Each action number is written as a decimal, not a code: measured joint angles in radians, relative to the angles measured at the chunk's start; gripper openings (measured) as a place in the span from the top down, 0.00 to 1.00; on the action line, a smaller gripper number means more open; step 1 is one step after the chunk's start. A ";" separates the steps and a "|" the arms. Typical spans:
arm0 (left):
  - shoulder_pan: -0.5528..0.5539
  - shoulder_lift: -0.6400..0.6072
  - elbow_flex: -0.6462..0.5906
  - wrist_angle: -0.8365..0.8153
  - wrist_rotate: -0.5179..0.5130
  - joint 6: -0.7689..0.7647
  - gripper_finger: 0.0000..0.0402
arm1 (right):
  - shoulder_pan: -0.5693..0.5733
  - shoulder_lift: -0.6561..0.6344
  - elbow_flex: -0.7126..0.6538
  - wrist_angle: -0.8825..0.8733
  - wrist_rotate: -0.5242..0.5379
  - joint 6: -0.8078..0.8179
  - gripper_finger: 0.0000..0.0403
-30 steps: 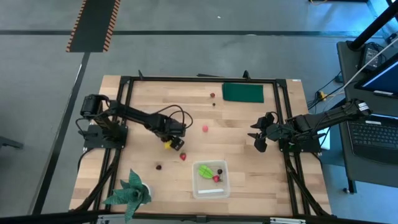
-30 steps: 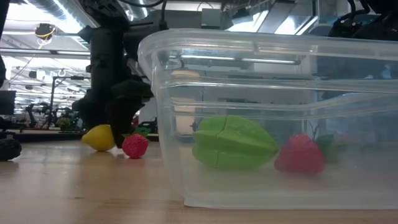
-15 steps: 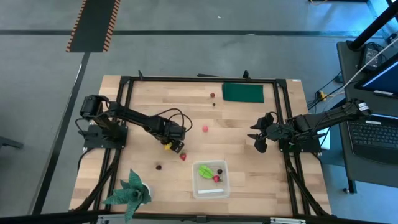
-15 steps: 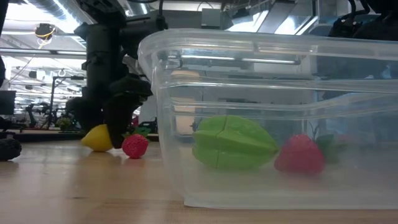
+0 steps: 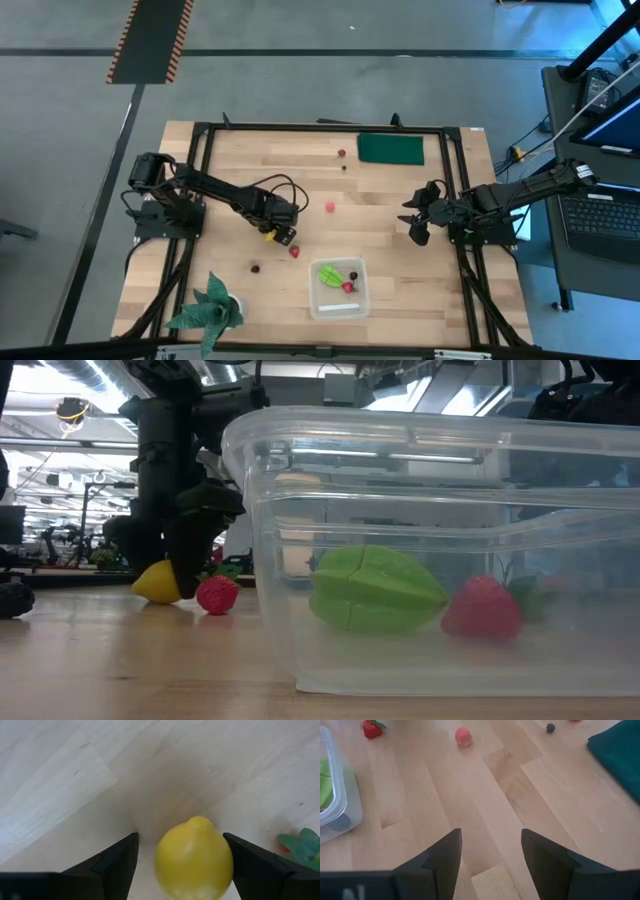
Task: Pick and placing Produce into tupperware
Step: Put the yellow lemon into the transparent bin
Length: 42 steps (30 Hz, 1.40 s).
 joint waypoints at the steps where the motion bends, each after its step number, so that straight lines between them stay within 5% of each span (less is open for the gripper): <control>1: 0.000 0.000 0.000 0.000 0.001 -0.002 0.32 | 0.000 0.000 0.000 0.000 0.000 0.000 0.48; 34: -0.001 -0.006 0.001 0.000 0.044 -0.027 0.49 | 0.000 0.000 0.000 0.000 0.000 0.000 0.48; 42: -0.001 -0.043 0.154 -0.033 0.030 0.047 0.49 | 0.000 0.000 0.000 0.002 0.000 -0.004 0.48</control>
